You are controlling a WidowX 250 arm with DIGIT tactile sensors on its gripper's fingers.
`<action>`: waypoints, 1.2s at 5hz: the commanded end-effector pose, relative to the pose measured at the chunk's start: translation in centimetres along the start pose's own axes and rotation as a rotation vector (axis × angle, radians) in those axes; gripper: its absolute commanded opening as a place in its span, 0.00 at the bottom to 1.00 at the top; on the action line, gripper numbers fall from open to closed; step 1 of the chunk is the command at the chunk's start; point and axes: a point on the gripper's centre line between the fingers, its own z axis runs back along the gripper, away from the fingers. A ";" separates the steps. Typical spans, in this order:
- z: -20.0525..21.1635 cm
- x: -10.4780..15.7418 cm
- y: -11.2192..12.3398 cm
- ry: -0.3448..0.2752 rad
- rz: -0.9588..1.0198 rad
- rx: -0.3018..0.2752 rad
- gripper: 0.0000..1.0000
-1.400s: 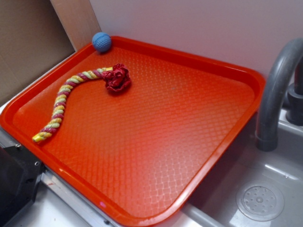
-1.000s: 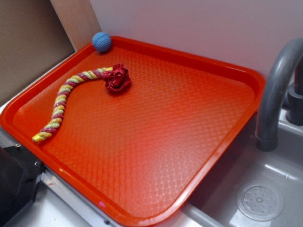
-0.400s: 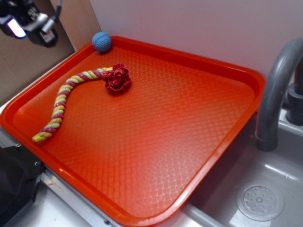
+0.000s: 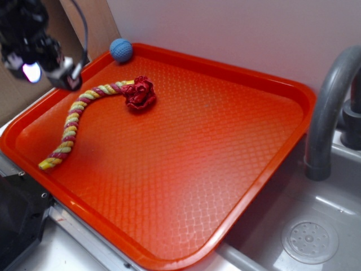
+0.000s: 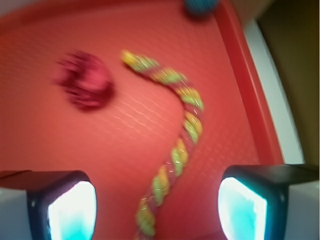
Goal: Grab the multicolored rope.
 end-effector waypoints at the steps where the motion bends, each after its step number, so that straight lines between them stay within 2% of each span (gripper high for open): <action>1: -5.3 1.2 1.6 0.057 0.055 -0.021 1.00; 3: -9.9 1.2 0.6 0.139 -0.041 -0.257 1.00; 4: -9.7 0.8 -0.1 0.114 -0.092 -0.257 0.00; 5: -9.7 0.7 0.1 0.114 -0.093 -0.256 0.00; 6: -9.6 0.7 -0.6 0.117 -0.116 -0.177 0.00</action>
